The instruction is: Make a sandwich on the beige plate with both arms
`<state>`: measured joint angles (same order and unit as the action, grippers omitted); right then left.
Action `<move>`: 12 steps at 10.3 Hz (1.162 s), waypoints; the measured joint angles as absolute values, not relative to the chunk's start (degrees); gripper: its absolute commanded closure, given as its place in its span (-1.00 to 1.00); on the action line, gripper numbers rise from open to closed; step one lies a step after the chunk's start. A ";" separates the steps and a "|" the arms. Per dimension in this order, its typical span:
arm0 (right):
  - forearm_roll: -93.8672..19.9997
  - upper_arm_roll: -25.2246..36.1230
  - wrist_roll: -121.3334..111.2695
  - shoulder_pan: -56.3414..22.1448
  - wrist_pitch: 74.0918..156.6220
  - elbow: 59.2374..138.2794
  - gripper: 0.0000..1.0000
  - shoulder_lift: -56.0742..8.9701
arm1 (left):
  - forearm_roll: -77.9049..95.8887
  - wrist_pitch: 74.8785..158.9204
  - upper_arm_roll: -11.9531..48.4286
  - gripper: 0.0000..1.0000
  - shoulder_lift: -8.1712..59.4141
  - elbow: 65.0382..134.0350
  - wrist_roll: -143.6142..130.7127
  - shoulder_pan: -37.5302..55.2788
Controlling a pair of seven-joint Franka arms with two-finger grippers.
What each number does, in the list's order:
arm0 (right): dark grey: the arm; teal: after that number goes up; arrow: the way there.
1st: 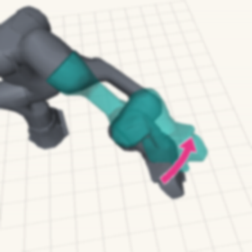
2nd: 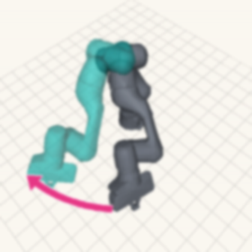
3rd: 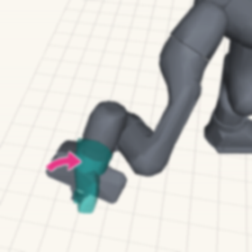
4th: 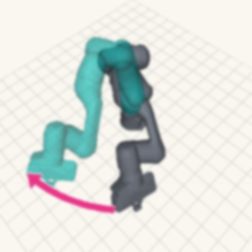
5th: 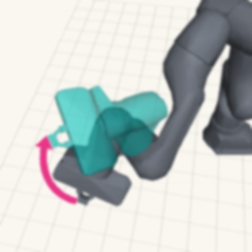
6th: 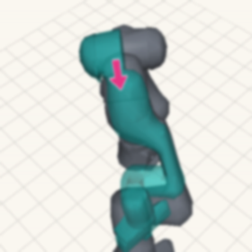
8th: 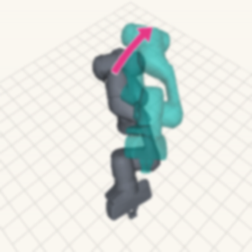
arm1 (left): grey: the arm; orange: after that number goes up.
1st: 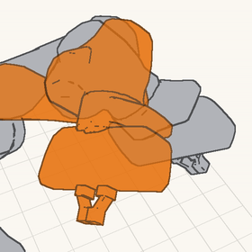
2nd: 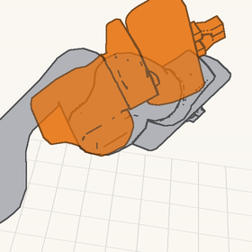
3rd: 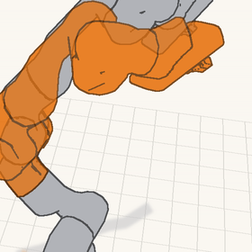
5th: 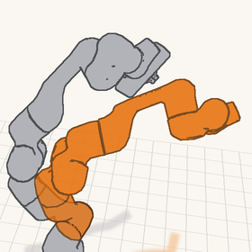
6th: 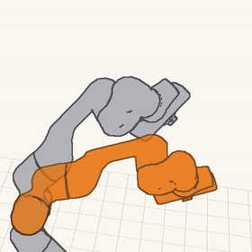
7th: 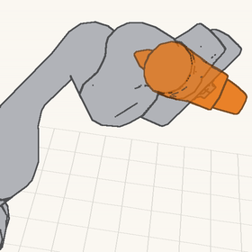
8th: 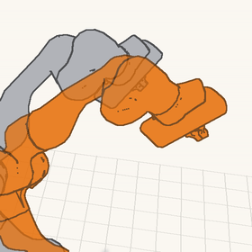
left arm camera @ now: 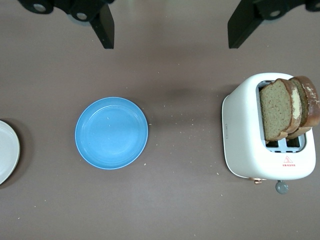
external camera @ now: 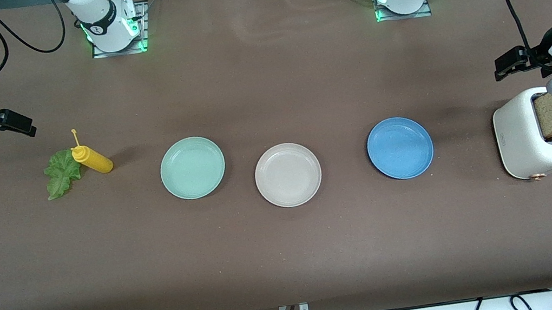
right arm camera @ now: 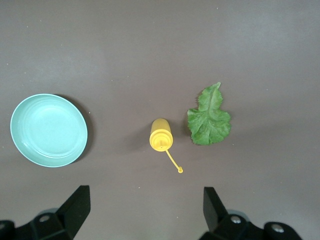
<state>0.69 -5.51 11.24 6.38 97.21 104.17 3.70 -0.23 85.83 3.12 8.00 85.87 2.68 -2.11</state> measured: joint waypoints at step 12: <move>0.69 -5.33 11.24 6.38 97.20 104.17 -1.00 3.70 | -0.23 86.45 3.12 -1.00 8.67 85.87 2.68 -2.11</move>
<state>0.69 -5.33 11.24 6.38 97.20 104.17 3.70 -0.23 86.45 3.12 8.67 85.87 2.68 -2.11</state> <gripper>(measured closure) 0.000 0.000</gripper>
